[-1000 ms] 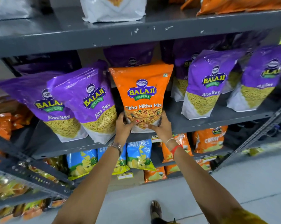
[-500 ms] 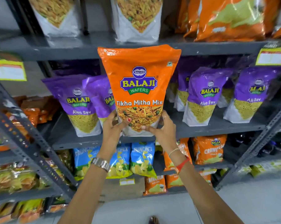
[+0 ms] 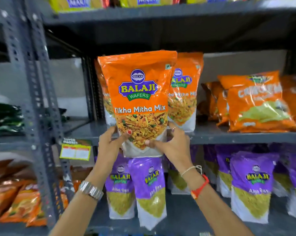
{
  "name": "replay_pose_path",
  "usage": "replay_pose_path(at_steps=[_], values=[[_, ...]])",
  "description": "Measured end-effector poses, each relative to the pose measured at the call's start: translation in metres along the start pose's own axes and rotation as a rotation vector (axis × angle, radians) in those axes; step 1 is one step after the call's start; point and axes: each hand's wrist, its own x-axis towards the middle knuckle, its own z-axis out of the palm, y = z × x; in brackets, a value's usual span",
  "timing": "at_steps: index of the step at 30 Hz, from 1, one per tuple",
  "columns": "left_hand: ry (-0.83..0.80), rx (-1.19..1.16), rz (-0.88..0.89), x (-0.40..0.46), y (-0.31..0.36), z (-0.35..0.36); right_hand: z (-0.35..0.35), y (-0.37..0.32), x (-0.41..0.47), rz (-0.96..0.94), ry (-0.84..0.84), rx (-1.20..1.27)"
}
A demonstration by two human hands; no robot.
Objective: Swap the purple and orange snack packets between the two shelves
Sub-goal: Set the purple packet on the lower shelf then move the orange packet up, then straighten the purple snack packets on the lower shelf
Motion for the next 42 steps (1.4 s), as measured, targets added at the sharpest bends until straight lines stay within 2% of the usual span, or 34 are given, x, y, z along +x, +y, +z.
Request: replay_pose_path(at_steps=[6,13,18,23,28,31,35,37,39,42], values=[[0.082,0.08,0.003,0.062,0.017,-0.028,0.047,-0.018,0.068,-0.008,-0.071,0.057],[0.163,0.214,-0.121,0.12,-0.012,-0.05,0.088,-0.015,0.101,0.056,-0.156,0.088],[0.118,0.259,-0.131,0.135,-0.039,-0.056,0.105,0.004,0.107,0.105,-0.168,0.056],[0.15,0.337,-0.093,0.124,-0.037,-0.056,0.114,0.016,0.111,0.081,-0.182,0.023],[0.223,0.614,-0.127,0.123,-0.039,-0.06,0.106,0.01,0.095,0.057,-0.172,0.048],[0.327,0.568,-0.024,0.101,-0.048,-0.055,0.092,0.01,0.067,0.031,-0.031,0.16],[0.446,0.347,0.179,0.049,-0.069,-0.033,0.071,0.036,0.011,0.016,0.138,0.302],[0.447,0.212,0.228,0.018,-0.086,-0.021,0.059,0.062,-0.015,0.08,0.191,0.322],[0.394,0.11,0.179,-0.011,-0.11,-0.01,0.05,0.098,-0.036,0.201,0.193,0.309],[0.345,0.073,0.015,-0.049,-0.153,0.008,0.046,0.154,-0.058,0.389,0.134,0.28]])
